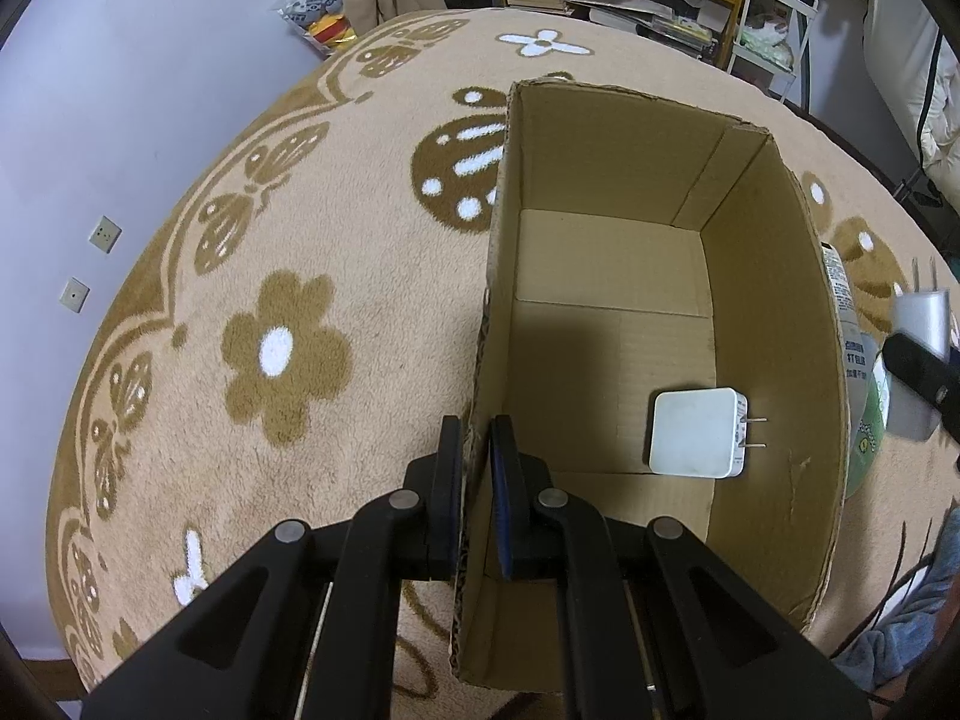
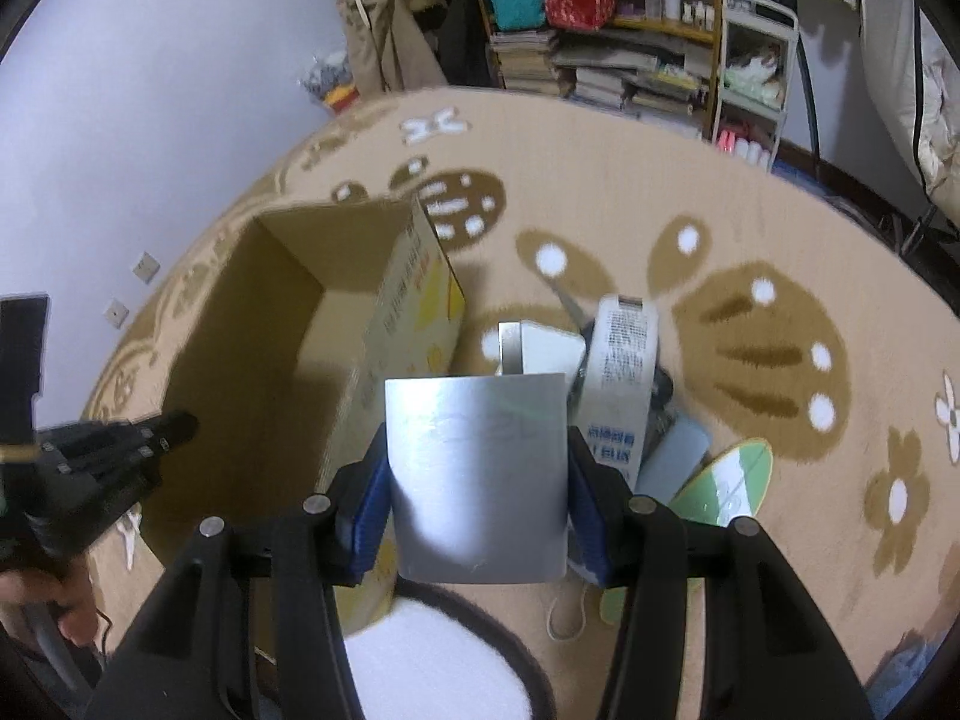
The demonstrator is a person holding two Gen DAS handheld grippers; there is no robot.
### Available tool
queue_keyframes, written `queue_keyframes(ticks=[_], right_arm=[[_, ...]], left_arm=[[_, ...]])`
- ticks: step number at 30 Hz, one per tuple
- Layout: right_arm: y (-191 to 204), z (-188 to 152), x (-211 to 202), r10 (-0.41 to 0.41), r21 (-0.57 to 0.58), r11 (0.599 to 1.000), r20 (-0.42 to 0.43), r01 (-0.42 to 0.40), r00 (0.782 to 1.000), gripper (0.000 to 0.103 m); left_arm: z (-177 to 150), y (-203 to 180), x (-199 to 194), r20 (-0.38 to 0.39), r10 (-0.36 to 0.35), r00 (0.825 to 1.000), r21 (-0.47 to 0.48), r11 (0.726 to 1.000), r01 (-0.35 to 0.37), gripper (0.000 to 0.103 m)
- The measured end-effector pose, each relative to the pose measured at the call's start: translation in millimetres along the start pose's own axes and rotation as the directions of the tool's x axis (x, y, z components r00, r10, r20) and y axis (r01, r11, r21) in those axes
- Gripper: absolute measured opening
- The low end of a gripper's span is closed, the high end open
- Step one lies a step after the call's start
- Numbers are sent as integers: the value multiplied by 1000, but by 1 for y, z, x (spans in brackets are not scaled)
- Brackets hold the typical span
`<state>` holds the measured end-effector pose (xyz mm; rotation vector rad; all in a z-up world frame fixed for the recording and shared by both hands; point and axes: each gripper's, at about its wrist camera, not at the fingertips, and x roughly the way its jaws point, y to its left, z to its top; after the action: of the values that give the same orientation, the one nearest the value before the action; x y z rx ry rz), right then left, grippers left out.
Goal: Organize rigid objects
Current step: 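Carry the white charger into the box and release it with the right gripper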
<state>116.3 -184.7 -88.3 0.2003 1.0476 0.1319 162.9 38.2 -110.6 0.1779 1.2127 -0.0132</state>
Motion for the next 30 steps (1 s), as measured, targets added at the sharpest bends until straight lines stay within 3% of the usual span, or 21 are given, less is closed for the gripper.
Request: queue_keyframes(ticks=[10,16,20,27,30], right_arm=[[21,25,-21,76,-35,997,125,-72,989,56],[33,30,-24,188,-44,982,163,-183,969,56],[35,27,-13,288,-3,957,138,-290,948,56],[48,29,7,285,-25,958,108,-284,952,56],[56,32,12,250,-62,968,95,-245,964,56]], left_arm=[[1,1,2,-2,-7,1000,0,1000,7,9],[0,1,1,0,-1,1000,5,1000,1,9],[0,1,1,0,-1,1000,3,1000,1,9],[0,-2,1,0,10,1000,8,1000,-10,9],[-1,-2,2,-1,6,1000,8,1000,-6,9]])
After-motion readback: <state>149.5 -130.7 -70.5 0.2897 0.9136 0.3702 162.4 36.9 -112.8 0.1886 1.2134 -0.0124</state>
